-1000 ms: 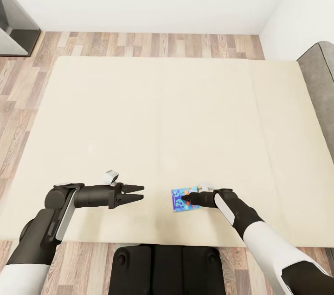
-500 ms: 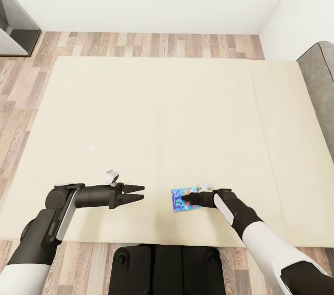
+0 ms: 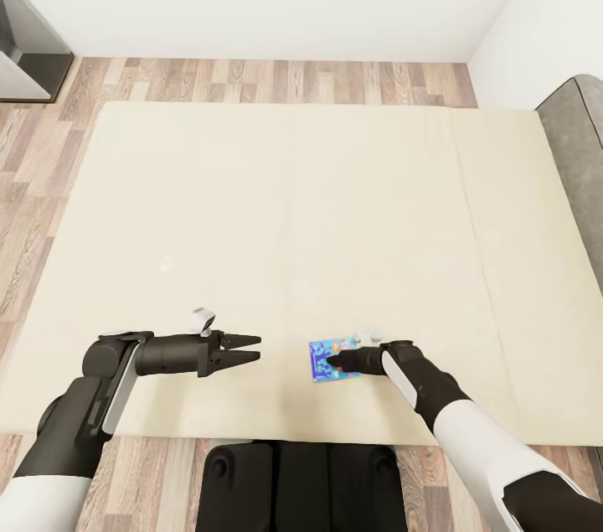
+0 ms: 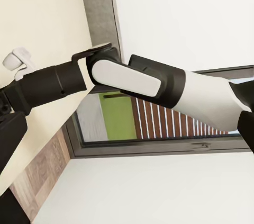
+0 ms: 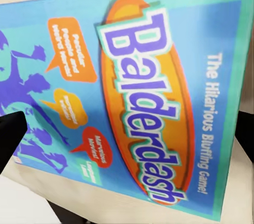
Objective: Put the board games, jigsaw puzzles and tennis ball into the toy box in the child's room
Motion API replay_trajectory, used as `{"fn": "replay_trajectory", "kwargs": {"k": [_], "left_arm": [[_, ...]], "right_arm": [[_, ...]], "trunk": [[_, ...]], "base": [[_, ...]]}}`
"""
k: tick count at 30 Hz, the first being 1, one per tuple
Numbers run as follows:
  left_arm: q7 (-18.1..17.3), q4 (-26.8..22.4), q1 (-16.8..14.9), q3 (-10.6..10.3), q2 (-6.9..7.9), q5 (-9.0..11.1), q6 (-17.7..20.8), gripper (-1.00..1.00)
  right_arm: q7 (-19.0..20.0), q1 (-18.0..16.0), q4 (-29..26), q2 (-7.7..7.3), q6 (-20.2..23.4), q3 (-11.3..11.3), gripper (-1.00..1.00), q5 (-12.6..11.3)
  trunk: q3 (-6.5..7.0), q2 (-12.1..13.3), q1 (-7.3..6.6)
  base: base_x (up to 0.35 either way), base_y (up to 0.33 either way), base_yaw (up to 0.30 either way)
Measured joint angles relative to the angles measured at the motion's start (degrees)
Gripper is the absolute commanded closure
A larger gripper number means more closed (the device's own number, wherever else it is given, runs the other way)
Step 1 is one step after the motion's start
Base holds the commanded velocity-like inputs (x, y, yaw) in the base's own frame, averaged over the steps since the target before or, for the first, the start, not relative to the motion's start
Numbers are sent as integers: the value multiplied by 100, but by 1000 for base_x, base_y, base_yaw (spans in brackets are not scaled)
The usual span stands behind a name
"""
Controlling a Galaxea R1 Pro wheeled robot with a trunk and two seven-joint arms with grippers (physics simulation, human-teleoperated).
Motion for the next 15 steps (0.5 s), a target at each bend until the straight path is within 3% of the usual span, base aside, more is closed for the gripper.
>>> {"fn": "replay_trajectory", "kwargs": {"k": [9,15], "left_arm": [[0,1,-1,-1,3,1,0,-100],[0,3,-2,-2,2,0,-1,-100]], "right_arm": [[8,1,0,7,2,-18,-100,72],[8,7,8,8,11,-10,-100,-78]], "trunk": [[1,0,0],[27,3,2]], "base": [[0,0,0],[0,0,0]]}}
